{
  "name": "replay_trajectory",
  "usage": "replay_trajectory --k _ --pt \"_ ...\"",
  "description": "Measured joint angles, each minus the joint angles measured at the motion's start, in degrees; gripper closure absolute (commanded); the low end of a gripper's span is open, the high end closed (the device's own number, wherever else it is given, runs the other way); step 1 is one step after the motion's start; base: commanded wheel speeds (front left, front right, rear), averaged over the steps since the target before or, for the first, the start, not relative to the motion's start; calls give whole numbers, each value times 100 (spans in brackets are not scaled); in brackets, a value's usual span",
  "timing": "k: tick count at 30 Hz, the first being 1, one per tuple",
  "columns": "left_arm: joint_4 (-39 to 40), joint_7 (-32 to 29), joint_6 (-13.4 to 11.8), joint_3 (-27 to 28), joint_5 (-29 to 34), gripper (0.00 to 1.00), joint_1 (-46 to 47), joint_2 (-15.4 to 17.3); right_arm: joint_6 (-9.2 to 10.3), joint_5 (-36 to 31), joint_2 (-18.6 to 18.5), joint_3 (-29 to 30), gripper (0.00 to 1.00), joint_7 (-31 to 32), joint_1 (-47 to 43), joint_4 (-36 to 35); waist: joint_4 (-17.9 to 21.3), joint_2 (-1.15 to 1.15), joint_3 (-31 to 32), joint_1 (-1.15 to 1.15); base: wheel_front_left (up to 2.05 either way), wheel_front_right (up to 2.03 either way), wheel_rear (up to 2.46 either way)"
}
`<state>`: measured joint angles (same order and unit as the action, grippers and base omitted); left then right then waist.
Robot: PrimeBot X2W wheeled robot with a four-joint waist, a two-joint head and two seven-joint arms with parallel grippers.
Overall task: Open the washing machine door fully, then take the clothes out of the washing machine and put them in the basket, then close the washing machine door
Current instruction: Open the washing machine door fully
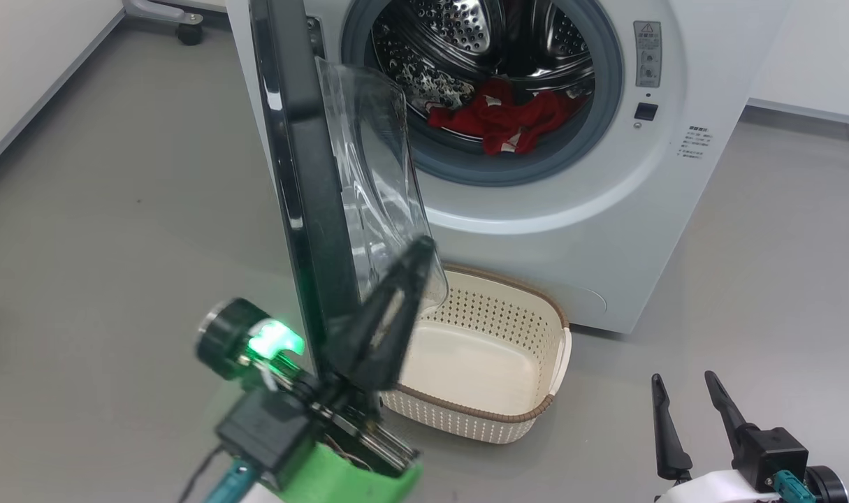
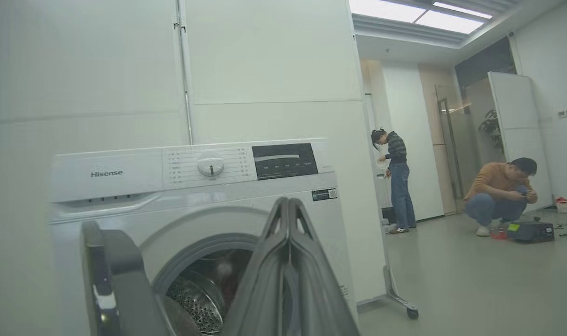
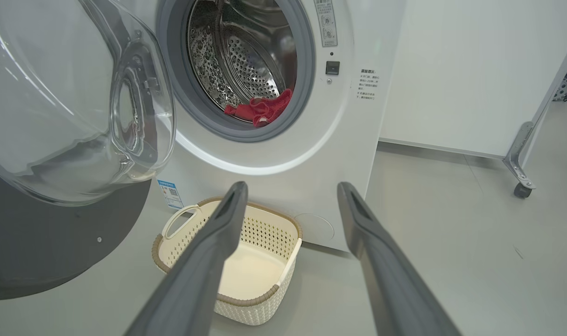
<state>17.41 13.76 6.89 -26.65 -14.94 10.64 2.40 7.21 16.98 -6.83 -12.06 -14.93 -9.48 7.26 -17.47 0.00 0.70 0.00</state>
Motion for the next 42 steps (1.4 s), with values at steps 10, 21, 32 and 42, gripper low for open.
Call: replay_trajectory --k 10,21,32,42 --pt "-243 -1195 29 -1383 -637 100 -494 43 -2 -9 0 14 0 0 -10 5 36 0 -130 0 0 0 0" --pt "-565 -1818 -16 -1196 -692 100 -801 312 -2 -9 1 90 0 0 -8 7 37 0 -241 0 0 0 0" --pt "-1012 -2027 -341 -792 -664 100 -898 449 -7 -43 -2 112 0 0 10 10 16 0 -280 0 0 0 0" --pt "-1178 -2031 -523 -581 -664 100 -911 449 -22 -43 -2 129 0 0 11 31 33 0 -293 0 0 0 0"
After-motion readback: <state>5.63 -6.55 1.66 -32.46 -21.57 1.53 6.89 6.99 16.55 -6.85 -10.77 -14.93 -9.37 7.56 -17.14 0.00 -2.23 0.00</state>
